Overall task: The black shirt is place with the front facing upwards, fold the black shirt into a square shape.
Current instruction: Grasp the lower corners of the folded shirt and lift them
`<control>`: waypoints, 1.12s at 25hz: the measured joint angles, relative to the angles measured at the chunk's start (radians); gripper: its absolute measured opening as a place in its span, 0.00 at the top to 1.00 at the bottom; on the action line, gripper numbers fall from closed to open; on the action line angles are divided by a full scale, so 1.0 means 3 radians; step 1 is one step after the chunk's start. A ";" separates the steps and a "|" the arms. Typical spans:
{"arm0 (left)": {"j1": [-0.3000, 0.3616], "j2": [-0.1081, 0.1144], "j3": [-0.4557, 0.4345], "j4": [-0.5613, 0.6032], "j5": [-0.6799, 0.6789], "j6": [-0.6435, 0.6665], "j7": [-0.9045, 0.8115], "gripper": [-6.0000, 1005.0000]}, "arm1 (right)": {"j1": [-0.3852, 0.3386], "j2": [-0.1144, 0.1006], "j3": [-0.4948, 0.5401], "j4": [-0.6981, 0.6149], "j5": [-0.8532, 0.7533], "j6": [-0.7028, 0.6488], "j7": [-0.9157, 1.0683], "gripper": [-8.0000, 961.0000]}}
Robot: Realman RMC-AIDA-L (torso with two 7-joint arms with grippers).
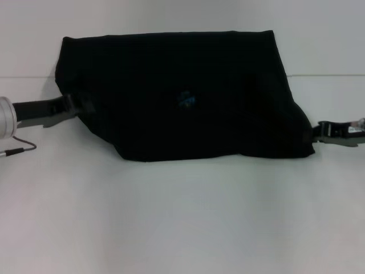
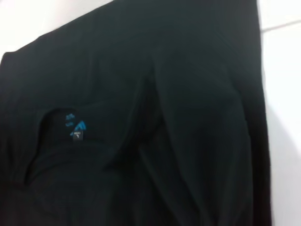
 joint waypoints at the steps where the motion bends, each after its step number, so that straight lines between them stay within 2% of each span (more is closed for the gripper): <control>1: 0.0007 0.0009 -0.0003 0.0020 0.0021 0.0087 -0.0004 0.99 | -0.0024 -0.0017 0.0006 -0.0017 0.0001 -0.0069 0.0002 0.95; 8: 0.0257 0.0064 -0.0037 0.0436 0.0267 0.1162 -0.0109 0.99 | -0.0267 -0.0203 0.0170 -0.0217 -0.0003 -0.0679 0.0022 0.95; 11: 0.0355 0.0094 -0.0051 0.0560 0.0373 0.1591 -0.0105 0.99 | -0.0364 -0.0246 0.0229 -0.0310 -0.0020 -0.0971 0.0048 0.95; 14: 0.0411 0.0119 -0.0134 0.0631 0.0574 0.1943 -0.0047 0.99 | -0.0475 -0.0258 0.0237 -0.0424 -0.0066 -0.1260 0.0127 0.95; 20: 0.0510 0.0143 -0.0412 0.0770 0.0919 0.2250 0.0118 0.99 | -0.0744 -0.0198 0.0360 -0.0710 -0.0135 -0.1838 0.0254 0.95; 28: 0.0519 0.0161 -0.0464 0.0784 0.1226 0.2449 0.0254 0.99 | -0.1083 0.0001 0.0577 -0.1241 -0.0151 -0.2437 0.0393 0.95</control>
